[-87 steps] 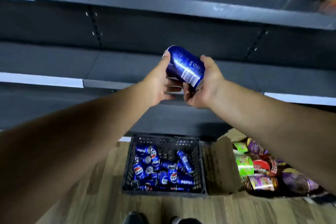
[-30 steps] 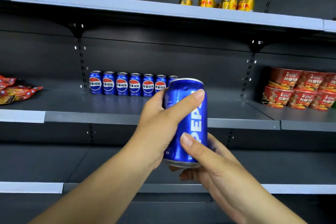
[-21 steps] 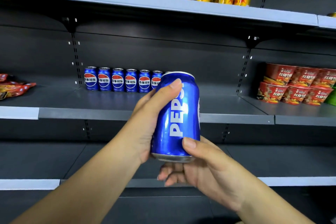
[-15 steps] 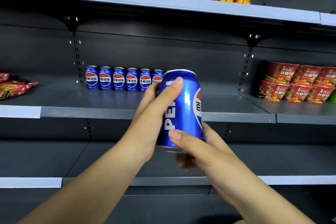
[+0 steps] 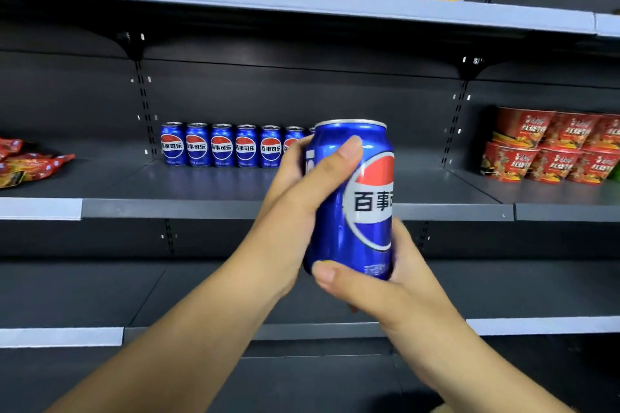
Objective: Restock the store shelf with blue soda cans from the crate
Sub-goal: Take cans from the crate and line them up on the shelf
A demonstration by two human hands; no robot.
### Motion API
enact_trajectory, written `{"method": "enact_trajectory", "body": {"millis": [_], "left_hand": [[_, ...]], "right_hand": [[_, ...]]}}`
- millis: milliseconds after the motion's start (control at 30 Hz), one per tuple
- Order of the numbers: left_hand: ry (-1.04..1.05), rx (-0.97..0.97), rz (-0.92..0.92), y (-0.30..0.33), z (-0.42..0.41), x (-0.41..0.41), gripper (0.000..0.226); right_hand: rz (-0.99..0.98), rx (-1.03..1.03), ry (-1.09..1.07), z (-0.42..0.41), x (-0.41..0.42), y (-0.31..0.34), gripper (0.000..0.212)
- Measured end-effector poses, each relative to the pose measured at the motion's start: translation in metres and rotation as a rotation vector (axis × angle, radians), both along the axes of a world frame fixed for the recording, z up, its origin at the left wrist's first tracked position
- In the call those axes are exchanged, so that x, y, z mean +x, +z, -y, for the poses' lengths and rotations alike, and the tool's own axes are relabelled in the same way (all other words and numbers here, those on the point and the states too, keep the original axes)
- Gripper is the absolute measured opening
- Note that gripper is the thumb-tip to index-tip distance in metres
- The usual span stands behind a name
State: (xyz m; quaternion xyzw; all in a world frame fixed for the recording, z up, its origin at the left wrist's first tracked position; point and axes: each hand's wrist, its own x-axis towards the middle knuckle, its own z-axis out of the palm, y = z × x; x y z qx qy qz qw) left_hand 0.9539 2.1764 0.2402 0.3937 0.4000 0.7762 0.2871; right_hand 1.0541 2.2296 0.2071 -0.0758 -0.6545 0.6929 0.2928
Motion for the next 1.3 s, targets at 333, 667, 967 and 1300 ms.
{"method": "enact_trajectory", "body": {"millis": [333, 667, 967, 1300], "left_hand": [[-0.016, -0.148, 0.022, -0.021, 0.015, -0.037, 0.062], [-0.051, -0.259, -0.182, -0.043, 0.007, -0.091, 0.078], [0.2, -0.448, -0.277, -0.059, -0.059, -0.135, 0.024], [0.487, -0.597, -0.639, -0.07, -0.191, -0.183, 0.01]], "right_hand": [[0.279, 0.105, 0.208, 0.005, -0.013, 0.006, 0.063], [0.225, 0.071, -0.06, 0.009, -0.052, -0.008, 0.053], [0.361, 0.075, -0.215, -0.066, -0.086, -0.023, 0.05], [0.383, 0.106, -0.344, -0.206, -0.139, -0.026, 0.048]]}}
